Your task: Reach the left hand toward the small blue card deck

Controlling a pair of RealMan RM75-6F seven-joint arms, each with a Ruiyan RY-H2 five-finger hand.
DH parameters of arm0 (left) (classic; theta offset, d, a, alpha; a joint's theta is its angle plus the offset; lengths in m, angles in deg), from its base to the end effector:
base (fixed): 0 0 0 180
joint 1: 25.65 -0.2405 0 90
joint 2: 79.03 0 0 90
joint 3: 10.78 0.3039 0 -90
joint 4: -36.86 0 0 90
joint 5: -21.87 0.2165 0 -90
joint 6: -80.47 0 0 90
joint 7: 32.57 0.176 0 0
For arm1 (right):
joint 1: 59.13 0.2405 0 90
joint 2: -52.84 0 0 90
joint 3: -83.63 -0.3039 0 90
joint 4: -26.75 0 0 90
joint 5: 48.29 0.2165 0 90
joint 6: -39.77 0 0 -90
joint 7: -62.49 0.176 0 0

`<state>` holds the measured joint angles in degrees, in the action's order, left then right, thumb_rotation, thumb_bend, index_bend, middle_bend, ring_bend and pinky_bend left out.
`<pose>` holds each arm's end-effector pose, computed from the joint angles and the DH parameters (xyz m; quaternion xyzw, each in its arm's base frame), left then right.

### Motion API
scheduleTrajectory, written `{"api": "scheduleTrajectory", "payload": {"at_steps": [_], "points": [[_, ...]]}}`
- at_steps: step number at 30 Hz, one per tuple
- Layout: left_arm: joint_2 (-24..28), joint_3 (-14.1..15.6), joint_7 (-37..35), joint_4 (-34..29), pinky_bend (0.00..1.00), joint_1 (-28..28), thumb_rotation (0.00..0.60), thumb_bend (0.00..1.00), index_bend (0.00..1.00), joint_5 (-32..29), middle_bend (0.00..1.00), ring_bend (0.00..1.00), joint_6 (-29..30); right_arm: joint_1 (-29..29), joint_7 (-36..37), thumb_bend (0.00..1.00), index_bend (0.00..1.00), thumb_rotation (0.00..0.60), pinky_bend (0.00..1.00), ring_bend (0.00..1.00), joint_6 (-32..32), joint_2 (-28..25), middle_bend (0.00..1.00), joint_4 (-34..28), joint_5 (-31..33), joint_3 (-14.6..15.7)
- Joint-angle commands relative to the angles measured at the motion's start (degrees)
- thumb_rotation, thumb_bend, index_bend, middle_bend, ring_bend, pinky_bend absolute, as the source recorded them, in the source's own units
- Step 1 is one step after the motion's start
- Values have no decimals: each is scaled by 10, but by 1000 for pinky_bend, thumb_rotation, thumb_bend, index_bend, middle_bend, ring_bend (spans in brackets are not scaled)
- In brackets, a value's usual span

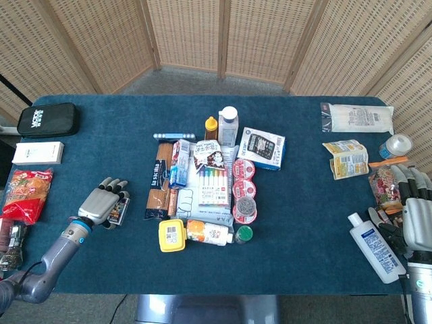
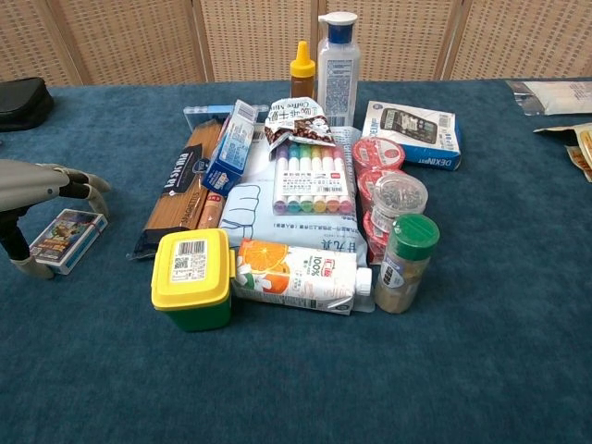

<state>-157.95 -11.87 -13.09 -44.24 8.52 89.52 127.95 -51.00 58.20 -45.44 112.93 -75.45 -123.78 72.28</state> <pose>-0.3087 0.3620 0.0028 -0.7905 -0.3719 -0.1980 0.4444 -0.3230 -0.2611 0.2181 0.5221 -0.3818 0.4324 0.6282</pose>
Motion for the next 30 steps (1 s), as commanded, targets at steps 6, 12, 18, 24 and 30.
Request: {"api": "scheduleTrajectory", "payload": {"at_steps": [6, 12, 18, 24, 30], "points": [[5, 4, -18, 5, 0, -8, 600, 127, 431, 9, 0, 0, 14, 1, -1, 288, 0, 553, 0, 0, -1, 1, 0, -2, -2, -2], [16, -3, -54, 0, 0, -14, 600, 115, 497, 23, 0, 0, 30, 0, -5, 286, 0, 554, 0, 0, -3, -1, 0, -6, -2, -2], [71, -22, -126, -59, 0, -24, 600, 113, 501, 57, 0, 0, 65, -1, -5, 288, 0, 552, 0, 0, -1, 1, 0, -7, -3, 0], [149, -53, -204, -134, 0, -35, 600, 111, 506, 100, 0, 0, 122, 0, 1, 287, 0, 553, 0, 0, 2, 7, 0, -1, -6, 2], [221, -92, -260, -190, 0, -37, 600, 111, 516, 122, 0, 0, 164, -1, 8, 288, 0, 551, 0, 0, 3, 14, 0, 6, -9, 6]]}}
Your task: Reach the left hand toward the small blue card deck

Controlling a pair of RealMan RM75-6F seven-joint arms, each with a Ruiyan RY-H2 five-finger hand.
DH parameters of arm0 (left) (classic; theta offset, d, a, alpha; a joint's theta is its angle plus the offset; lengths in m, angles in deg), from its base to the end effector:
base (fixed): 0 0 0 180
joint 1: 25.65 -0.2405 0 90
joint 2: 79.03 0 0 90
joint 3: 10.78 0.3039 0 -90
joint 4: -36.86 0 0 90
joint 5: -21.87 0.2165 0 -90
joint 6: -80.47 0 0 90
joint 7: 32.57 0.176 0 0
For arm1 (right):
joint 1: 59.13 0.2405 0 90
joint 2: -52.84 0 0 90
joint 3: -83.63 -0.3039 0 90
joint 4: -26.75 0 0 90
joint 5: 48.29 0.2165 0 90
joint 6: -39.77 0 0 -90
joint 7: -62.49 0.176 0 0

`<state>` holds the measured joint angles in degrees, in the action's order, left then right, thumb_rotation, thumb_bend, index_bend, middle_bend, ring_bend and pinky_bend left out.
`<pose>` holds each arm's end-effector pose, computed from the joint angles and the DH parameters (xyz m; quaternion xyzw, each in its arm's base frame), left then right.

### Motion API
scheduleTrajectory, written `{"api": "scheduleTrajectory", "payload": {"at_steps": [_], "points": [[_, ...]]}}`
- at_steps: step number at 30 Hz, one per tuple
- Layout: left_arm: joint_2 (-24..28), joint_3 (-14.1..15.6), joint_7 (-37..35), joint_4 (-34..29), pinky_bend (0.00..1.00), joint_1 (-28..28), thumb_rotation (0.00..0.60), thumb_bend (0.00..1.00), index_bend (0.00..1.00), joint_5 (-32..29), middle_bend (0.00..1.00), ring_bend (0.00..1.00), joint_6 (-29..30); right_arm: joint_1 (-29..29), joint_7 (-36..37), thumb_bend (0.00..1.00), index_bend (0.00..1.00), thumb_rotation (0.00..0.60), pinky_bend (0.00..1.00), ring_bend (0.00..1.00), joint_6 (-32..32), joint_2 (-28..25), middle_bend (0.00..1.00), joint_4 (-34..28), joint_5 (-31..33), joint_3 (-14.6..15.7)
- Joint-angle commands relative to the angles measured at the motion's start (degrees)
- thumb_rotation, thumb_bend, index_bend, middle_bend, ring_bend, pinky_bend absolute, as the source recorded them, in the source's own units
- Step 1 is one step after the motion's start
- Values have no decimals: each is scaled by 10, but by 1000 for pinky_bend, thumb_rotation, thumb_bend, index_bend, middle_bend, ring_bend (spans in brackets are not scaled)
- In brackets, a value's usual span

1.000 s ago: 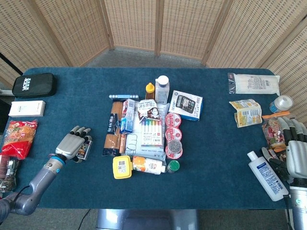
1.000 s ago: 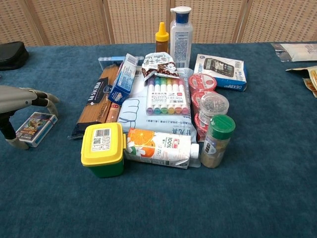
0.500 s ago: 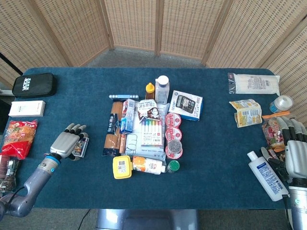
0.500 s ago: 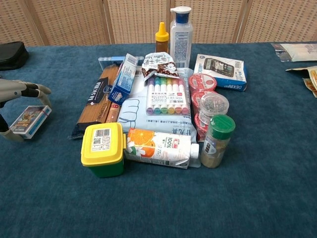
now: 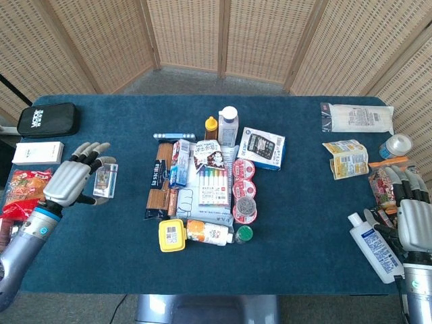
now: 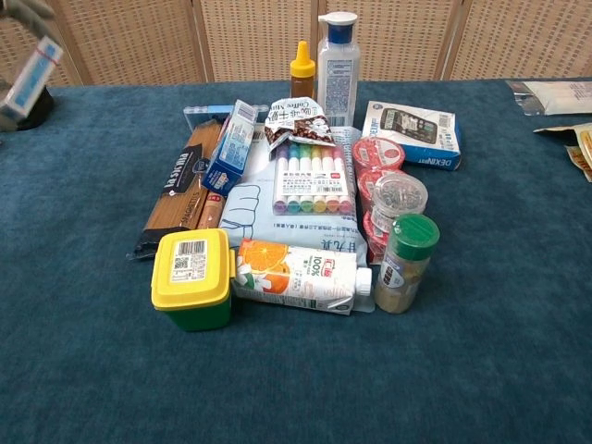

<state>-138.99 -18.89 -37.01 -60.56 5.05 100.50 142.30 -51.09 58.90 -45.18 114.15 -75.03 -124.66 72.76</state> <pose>-0.2405 0.3673 0.1490 -0.6906 -0.3907 -0.4185 0.4419 -0.3230 -0.2595 0.2083 0.5241 -0.3900 0.4375 0.6178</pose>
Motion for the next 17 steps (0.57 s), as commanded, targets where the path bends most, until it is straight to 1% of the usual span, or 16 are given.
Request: {"api": "scheduleTrajectory", "payload": {"at_steps": [1, 4, 9, 12, 17], "points": [[40, -27, -23, -34, 0, -1, 600, 110, 516, 13, 0, 0, 25, -1, 3, 289, 0, 551, 0, 0, 1, 2, 0, 3, -1, 1], [68, -45, -34, -61, 0, 1, 600, 108, 514, 14, 0, 0, 36, -3, 9, 286, 0, 554, 0, 0, 0, 5, 0, 7, 0, 2], [108, -72, -74, -98, 0, 2, 600, 104, 508, 16, 0, 0, 54, -6, 20, 287, 0, 556, 0, 0, 1, 8, 0, 17, 2, 3], [121, -82, -79, -110, 0, 2, 600, 104, 507, 17, 0, 0, 62, -7, 25, 288, 0, 553, 0, 0, 2, 8, 0, 22, 4, 3], [132, -87, -86, -122, 0, 2, 600, 102, 508, 18, 0, 0, 67, -6, 30, 287, 0, 555, 0, 0, 5, 8, 0, 27, 4, 2]]}}
